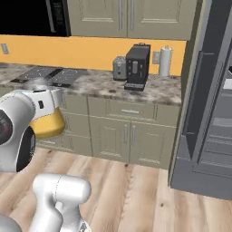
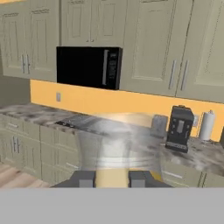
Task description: Move the radish and eggplant from the second highest shelf to the top shelf to make space. Then, place the pitcher from the counter on the cleared second highest shelf.
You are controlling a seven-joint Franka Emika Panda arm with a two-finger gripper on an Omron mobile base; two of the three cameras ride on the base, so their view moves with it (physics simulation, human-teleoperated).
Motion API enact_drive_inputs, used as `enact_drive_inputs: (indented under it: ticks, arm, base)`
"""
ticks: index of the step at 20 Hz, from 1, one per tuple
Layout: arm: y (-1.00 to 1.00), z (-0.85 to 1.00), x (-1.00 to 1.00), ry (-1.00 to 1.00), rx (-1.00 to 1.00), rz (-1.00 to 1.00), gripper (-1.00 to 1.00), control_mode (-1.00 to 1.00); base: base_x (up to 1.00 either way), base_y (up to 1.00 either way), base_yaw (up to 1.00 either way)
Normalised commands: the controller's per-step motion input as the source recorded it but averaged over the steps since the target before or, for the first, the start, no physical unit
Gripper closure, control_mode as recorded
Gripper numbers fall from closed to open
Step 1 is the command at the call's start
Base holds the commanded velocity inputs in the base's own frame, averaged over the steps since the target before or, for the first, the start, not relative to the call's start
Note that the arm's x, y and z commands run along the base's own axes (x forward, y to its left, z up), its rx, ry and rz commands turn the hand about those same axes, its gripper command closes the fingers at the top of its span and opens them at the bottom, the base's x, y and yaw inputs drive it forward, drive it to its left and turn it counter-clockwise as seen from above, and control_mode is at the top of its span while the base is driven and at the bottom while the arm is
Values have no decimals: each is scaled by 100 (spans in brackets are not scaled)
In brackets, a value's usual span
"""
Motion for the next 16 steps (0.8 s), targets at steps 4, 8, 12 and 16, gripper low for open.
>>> enact_drive_inputs:
  ticks: [4,8,12,16]
  arm:
    - [0,0,0,0,0,0,100,100]
    - [0,0,0,0,0,0,100,100]
    - [0,0,0,0,0,0,100,100]
    - [0,0,0,0,0,0,100,100]
  base:
    - [-39,-37,-30]
    - [0,-75,-40]
    - [13,-81,-45]
    - [24,-78,-46]
